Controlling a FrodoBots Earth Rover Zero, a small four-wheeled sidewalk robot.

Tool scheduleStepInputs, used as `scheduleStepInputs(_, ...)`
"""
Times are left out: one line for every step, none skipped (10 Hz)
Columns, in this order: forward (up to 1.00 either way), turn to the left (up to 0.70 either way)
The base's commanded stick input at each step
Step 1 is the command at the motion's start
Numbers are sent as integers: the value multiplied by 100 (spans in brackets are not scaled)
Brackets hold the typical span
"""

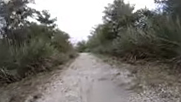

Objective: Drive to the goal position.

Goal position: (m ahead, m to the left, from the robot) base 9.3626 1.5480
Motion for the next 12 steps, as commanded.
scheduleStepInputs(50, 0)
scheduleStepInputs(50, 0)
scheduleStepInputs(50, 0)
scheduleStepInputs(50, 0)
scheduleStepInputs(50, 0)
scheduleStepInputs(50, 0)
scheduleStepInputs(50, 0)
scheduleStepInputs(50, 0)
scheduleStepInputs(50, 0)
scheduleStepInputs(50, 0)
scheduleStepInputs(50, 0)
scheduleStepInputs(50, 0)
